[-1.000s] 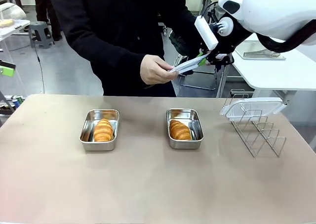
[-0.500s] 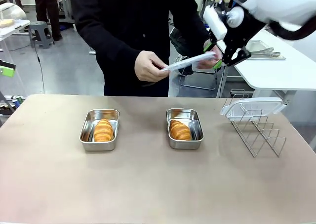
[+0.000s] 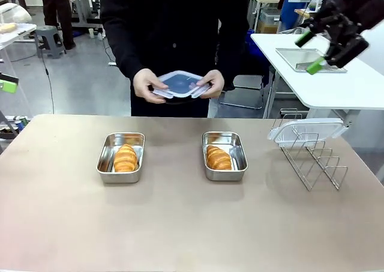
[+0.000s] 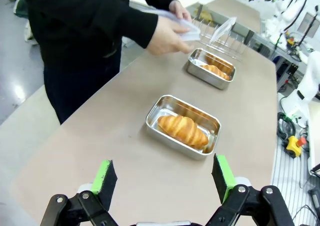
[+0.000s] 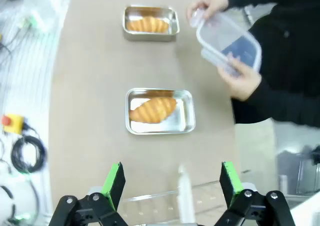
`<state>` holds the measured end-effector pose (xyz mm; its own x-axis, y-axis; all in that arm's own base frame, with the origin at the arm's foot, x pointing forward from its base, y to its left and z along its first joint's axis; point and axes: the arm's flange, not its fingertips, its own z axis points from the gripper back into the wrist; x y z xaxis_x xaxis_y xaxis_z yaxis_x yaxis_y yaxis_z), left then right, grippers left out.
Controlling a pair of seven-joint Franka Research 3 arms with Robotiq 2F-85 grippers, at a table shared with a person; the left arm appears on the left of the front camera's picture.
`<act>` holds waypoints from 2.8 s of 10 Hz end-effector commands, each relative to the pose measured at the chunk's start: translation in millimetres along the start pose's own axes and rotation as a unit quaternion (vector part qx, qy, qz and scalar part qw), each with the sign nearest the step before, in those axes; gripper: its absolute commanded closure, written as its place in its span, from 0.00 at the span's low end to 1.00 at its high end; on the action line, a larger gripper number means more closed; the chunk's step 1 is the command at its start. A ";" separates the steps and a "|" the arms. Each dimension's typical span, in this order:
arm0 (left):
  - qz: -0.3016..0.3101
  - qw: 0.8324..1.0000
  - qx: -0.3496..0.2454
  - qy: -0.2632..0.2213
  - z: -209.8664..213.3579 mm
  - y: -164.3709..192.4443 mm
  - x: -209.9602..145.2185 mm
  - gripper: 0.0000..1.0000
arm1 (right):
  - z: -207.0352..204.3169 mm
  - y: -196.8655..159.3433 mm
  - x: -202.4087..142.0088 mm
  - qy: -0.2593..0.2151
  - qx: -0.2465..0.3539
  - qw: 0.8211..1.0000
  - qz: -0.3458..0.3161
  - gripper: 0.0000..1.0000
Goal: Place the bread in airtight containers.
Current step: Release when the human grabs the Airtight Container lid, then pick up one Airtight Container lid and hand it to the human.
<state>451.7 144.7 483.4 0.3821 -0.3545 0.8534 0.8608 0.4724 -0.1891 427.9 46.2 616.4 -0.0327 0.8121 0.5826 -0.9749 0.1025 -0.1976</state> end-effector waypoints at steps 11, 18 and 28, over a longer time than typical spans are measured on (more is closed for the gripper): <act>-0.004 1.000 -0.003 -0.003 -0.3 -1.9 1.8 0.00 | 30.1 61.4 -158.4 -0.089 -0.028 0.977 -0.191 0.00; -0.004 1.000 -0.003 -0.003 -0.3 -1.9 1.8 0.00 | 30.1 61.4 -158.4 -0.089 -0.028 0.977 -0.191 0.00; -0.004 1.000 -0.003 -0.003 -0.3 -1.9 1.8 0.00 | -56.9 49.8 -84.7 0.220 -0.115 0.966 0.070 0.00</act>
<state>451.9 144.5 483.2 0.3825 -0.3548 0.8531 0.8610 0.4718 -0.1898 391.7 15.0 526.8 0.0012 0.9672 0.2541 -0.9091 0.1069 -0.4026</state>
